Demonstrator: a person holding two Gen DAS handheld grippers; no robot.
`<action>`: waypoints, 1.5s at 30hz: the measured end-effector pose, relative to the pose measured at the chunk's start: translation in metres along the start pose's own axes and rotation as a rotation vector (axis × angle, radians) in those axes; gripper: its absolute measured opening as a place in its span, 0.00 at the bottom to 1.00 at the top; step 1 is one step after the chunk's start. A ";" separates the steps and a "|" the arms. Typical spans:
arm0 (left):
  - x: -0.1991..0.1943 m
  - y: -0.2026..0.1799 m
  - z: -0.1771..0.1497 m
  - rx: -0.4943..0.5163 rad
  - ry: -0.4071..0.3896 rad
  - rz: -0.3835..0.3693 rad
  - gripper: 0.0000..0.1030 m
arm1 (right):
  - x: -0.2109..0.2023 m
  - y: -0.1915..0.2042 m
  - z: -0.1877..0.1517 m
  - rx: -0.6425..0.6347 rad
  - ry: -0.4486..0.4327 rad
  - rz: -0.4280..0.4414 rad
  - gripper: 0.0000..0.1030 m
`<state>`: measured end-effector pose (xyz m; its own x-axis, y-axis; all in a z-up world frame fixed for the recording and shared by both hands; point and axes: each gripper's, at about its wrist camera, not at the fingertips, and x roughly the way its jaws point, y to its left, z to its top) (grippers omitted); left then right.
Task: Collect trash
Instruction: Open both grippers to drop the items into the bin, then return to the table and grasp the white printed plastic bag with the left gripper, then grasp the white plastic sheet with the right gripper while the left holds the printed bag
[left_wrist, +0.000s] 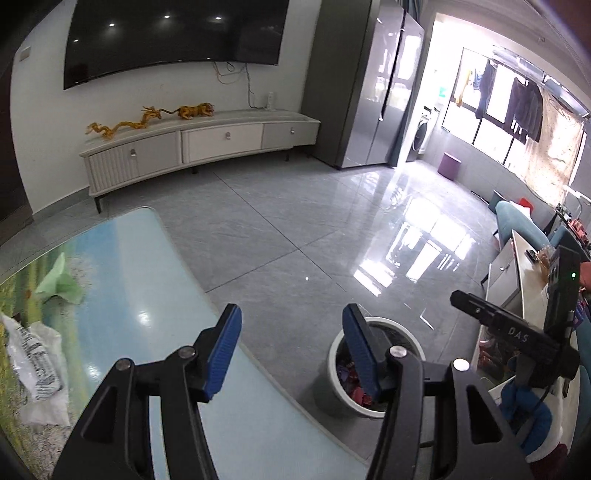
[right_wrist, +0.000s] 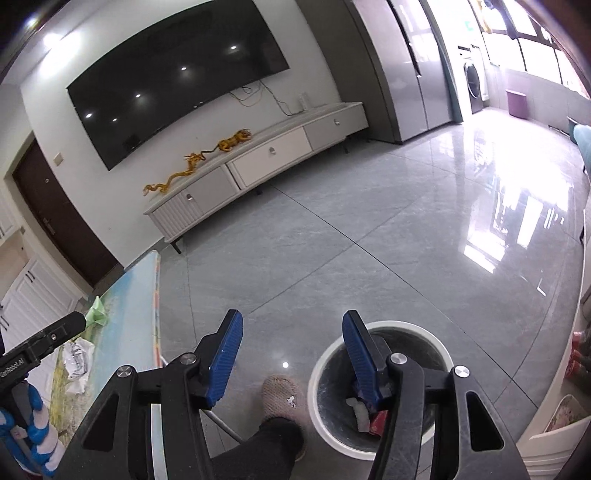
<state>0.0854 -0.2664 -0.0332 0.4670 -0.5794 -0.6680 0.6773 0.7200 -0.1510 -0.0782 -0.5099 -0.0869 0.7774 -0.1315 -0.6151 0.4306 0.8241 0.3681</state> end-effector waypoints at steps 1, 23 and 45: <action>-0.010 0.013 -0.003 -0.013 -0.012 0.016 0.53 | -0.001 0.013 0.003 -0.022 -0.005 0.017 0.53; -0.077 0.264 -0.079 -0.362 0.010 0.339 0.48 | 0.083 0.271 -0.008 -0.393 0.143 0.413 0.52; -0.079 0.309 -0.086 -0.455 -0.081 0.253 0.07 | 0.207 0.365 -0.088 -0.542 0.439 0.526 0.51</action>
<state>0.2090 0.0352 -0.0898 0.6382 -0.3807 -0.6691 0.2306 0.9238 -0.3056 0.1996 -0.1877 -0.1406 0.5190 0.4718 -0.7127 -0.2982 0.8814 0.3663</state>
